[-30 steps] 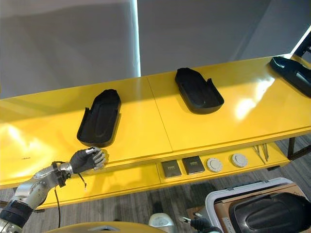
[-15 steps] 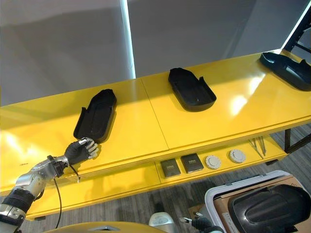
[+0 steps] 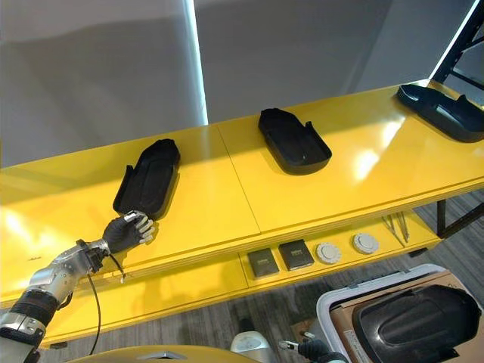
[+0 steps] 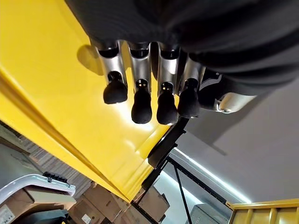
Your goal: Move parts from the plastic box to the shelf.
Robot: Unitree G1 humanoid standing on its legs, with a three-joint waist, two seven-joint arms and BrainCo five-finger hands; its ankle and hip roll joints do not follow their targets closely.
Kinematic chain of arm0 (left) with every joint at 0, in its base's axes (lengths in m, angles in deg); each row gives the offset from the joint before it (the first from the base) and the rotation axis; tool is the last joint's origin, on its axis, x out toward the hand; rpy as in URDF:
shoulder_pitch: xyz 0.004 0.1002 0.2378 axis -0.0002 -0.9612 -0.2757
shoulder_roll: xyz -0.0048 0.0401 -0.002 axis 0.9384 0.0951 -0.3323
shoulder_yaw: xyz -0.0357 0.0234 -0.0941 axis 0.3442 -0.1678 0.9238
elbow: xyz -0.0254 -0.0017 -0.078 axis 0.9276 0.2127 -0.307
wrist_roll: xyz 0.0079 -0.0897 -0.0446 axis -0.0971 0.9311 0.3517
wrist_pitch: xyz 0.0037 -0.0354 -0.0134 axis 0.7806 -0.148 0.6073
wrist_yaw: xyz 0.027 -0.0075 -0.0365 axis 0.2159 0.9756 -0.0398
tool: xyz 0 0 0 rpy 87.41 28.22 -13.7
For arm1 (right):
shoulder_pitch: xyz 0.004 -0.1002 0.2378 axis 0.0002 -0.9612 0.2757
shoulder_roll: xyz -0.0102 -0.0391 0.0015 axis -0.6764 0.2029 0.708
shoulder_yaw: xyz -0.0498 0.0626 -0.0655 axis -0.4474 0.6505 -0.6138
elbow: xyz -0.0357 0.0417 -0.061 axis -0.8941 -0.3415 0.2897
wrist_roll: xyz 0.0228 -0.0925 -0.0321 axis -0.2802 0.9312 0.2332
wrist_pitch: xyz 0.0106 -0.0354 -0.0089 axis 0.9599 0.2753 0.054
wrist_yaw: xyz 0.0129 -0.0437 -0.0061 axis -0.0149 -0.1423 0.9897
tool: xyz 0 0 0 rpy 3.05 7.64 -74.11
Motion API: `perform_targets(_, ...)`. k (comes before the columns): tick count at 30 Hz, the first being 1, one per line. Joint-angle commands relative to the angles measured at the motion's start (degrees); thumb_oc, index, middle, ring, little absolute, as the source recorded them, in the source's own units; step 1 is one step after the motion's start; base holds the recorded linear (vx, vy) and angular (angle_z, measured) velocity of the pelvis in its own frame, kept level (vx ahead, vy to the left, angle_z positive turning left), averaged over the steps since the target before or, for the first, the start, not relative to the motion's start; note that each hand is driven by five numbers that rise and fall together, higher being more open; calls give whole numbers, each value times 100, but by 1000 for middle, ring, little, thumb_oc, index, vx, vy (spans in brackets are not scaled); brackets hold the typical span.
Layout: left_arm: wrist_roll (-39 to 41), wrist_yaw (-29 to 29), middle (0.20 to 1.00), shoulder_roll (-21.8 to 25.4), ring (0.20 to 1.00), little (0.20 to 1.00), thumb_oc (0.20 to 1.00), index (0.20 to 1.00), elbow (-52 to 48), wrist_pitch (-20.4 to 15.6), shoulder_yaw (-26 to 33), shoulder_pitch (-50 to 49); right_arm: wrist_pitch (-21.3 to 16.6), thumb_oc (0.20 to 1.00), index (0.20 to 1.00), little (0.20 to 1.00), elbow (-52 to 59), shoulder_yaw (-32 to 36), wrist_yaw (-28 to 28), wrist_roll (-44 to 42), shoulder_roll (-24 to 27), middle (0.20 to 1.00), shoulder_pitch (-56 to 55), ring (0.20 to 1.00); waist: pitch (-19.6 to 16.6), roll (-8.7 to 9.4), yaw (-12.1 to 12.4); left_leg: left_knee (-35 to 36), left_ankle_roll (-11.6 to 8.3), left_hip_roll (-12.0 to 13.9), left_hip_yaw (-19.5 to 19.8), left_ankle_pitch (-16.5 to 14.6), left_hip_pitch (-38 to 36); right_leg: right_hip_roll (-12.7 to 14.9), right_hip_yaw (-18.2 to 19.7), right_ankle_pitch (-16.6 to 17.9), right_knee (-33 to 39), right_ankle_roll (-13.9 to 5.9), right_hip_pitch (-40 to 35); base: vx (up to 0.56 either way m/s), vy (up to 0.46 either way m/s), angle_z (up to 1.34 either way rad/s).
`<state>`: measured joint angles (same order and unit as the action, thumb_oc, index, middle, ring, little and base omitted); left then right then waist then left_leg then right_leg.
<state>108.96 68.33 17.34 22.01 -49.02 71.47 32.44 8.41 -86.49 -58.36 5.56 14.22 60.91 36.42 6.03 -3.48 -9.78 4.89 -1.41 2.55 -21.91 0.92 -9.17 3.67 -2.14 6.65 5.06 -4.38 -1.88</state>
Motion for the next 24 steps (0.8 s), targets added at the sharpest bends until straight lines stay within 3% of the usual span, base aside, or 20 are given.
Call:
perform_targets(1, -25, 243, 200, -33, 200, 200, 200, 200, -28, -475, -73, 430, -200, 1000, 1000, 1000, -134, -228, 77, 77, 141, 1000, 147, 1000, -39, 158, -72, -273, -61, 271, 278, -165, 97, 303, -94, -150, -113, -487, -42, 0, 0, 0)
perform_targets(6, 186, 163, 200, 114, 200, 200, 200, 200, -2015, -244, -292, 103, -79, 1000, 1000, 1000, 2, -169, -57, 13, 81, 1000, 178, 1000, -37, 163, 86, -291, -41, 231, 328, -197, 110, 342, -158, -142, -92, -486, -89, -80, 57, 0)
perform_targets(7, 277, 183, 536, 127, 536, 536, 536, 536, -2351, -157, -314, 35, -45, 1000, 1000, 1000, 37, -164, -98, -14, 70, 1000, 192, 1000, -33, 166, 124, -302, -29, 211, 350, -210, 123, 360, -173, -136, -89, -494, -97, -99, 75, -2)
perform_targets(8, 304, 218, 1000, 133, 1000, 1000, 1000, 1000, -2605, -97, -327, -24, -27, 1000, 1000, 1000, 49, -161, -131, -40, 64, 1000, 207, 1000, -32, 169, 159, -314, -17, 193, 370, -222, 135, 379, -186, -130, -87, -502, -104, -148, 125, -3)
perform_targets(10, 488, 397, 1000, 182, 1000, 1000, 1000, 1000, -3560, 214, -482, -286, 54, 1000, 1000, 1000, 49, -151, -266, -170, 14, 1000, 277, 1000, -30, 198, 296, -400, 73, 72, 487, -306, 193, 496, -208, -78, -108, -576, -107, -186, 176, 1)
perform_targets(12, 616, 389, 1000, 207, 1000, 1000, 1000, 1000, -3884, 343, -574, -356, 96, 1000, 1000, 1000, 68, -156, -338, -231, -11, 1000, 296, 1000, -31, 209, 336, -429, 135, -8, 540, -327, 250, 561, -171, -37, -172, -626, -35, -135, 149, 7)
perform_targets(13, 642, 373, 1000, 209, 1000, 1000, 1000, 1000, -4000, 346, -637, -380, 98, 1000, 1000, 1000, 62, -146, -404, -294, -39, 1000, 291, 1000, 3, 212, 337, -440, 185, -69, 580, -363, 241, 610, -166, -16, -212, -674, -35, -143, 171, 12)
perform_targets(15, 821, -33, 1000, 159, 1000, 1000, 1000, 1000, -4231, 363, -730, -534, 14, 1000, 1000, 1000, -28, -15, -726, -696, -219, 1000, 262, 1000, 69, 274, 343, -404, 318, -282, 588, -454, 241, 834, -156, 337, -305, -902, 316, -158, 160, 6)
perform_targets(17, 834, -152, 1000, 168, 1000, 1000, 1000, 1000, -4236, 342, -700, -643, -18, 1000, 1000, 1000, -14, 66, -768, -752, -281, 1000, 217, 1000, 113, 296, 349, -403, 341, -316, 544, -498, 215, 886, -234, 436, -396, -946, 459, -98, 50, -23)
perform_targets(18, 799, -199, 1000, 153, 1000, 1000, 1000, 1000, -4197, 353, -633, -753, -27, 1000, 1000, 1000, -17, 112, -774, -736, -316, 1000, 192, 1000, 140, 302, 369, -408, 345, -323, 438, -514, 202, 905, -390, 435, -507, -956, 523, -196, 51, -43)
perform_targets(19, 722, -329, 1000, 156, 1000, 1000, 1000, 1000, -4066, 199, -472, -928, -21, 1000, 1000, 1000, -32, 131, -776, -629, -365, 1000, 164, 1000, 193, 295, 448, -431, 386, -312, 131, -542, 203, 933, -889, 349, -857, -933, 603, -168, 41, -49)
perform_targets(20, 712, -341, 1000, 159, 1000, 1000, 1000, 1000, -4058, 175, -461, -936, -15, 1000, 1000, 1000, -33, 130, -782, -629, -368, 1000, 162, 1000, 193, 294, 458, -436, 390, -311, 104, -545, 209, 936, -921, 336, -891, -929, 616, -147, 68, -63)
perform_targets(21, 666, -443, 1000, 172, 1000, 1000, 1000, 1000, -3983, 8, -382, -982, 4, 1000, 1000, 1000, -68, 85, -791, -555, -378, 1000, 176, 1000, 208, 233, 533, -431, 400, -280, -18, -643, 172, 918, -1249, 91, -1144, -949, 572, -95, 48, -98)
perform_targets(24, 755, -634, 1000, 213, 1000, 1000, 1000, 1000, -3892, -205, -210, -973, -3, 1000, 1000, 1000, -322, -53, -841, -495, -352, 1000, 292, 1000, 202, 168, 760, -404, 437, -212, -489, -573, 266, 999, -2068, -95, -1748, -830, 614, -168, -3, -153)
